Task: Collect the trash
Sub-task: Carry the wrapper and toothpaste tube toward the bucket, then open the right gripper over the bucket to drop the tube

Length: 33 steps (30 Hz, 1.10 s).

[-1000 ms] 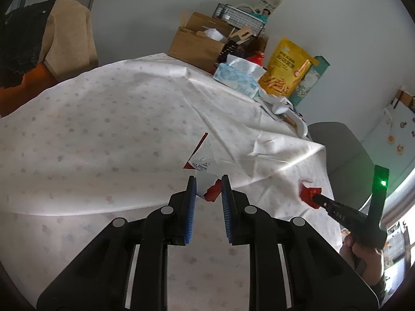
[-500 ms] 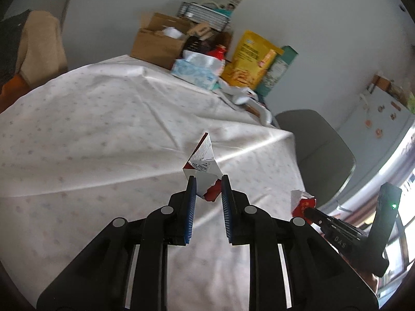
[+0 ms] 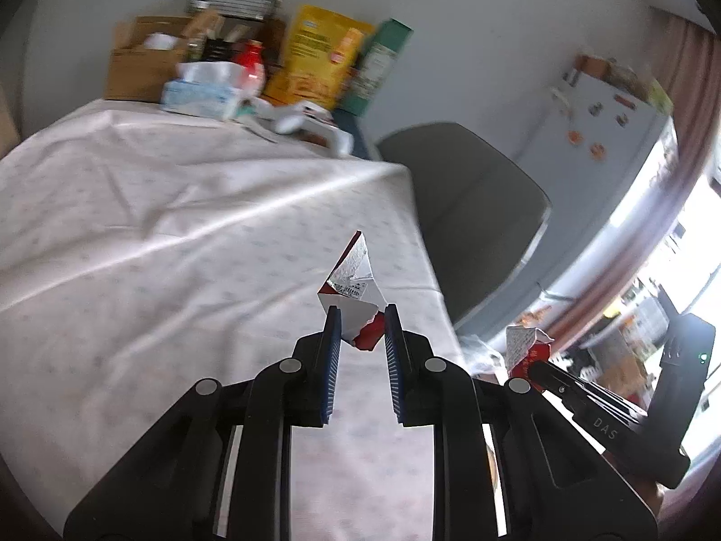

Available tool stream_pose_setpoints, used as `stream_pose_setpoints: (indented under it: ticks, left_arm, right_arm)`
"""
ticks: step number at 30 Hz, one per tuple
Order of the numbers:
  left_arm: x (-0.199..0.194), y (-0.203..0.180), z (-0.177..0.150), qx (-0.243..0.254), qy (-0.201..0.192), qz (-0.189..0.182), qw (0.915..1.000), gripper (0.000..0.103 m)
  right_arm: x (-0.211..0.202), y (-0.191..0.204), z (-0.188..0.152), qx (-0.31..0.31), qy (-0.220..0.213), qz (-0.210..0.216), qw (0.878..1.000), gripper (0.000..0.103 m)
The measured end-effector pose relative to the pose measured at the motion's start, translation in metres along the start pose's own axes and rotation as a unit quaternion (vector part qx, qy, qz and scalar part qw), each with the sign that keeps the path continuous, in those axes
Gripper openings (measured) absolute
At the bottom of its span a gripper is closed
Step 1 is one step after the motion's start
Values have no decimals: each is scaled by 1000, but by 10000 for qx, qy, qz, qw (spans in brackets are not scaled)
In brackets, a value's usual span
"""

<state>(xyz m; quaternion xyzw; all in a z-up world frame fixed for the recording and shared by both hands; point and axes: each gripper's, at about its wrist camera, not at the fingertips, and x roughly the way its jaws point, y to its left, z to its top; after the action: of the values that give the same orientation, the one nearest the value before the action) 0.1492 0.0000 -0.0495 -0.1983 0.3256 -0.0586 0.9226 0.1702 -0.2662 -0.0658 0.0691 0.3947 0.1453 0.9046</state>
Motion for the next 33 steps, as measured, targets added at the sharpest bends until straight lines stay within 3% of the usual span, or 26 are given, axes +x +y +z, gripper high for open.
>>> stream_pose_setpoints:
  ticks: [12, 26, 28, 29, 30, 33]
  left_arm:
    - [54, -105, -28, 762, 568, -487, 9943, 19]
    - [122, -210, -82, 1626, 1399, -716, 9741, 19]
    - [131, -222, -91, 1742, 1505, -734, 9704, 19]
    - [134, -225, -94, 1766, 1548, -738, 9692, 19]
    - [137, -228, -97, 1794, 1599, -743, 9679, 19]
    - [147, -239, -106, 1951, 1743, -734, 9624, 19]
  right_arm:
    - [-29, -128, -38, 813, 50, -774, 9937, 4]
    - [-23, -251, -111, 1776, 422, -1236, 9754, 7]
    - [-12, -265, -124, 1920, 606, -1216, 9719, 16]
    - [-6, -275, -133, 2086, 707, -1175, 9684, 46]
    - [-4, -282, -140, 2163, 713, -1246, 9657, 69]
    - [-4, -295, -154, 2305, 736, -1486, 9588, 70]
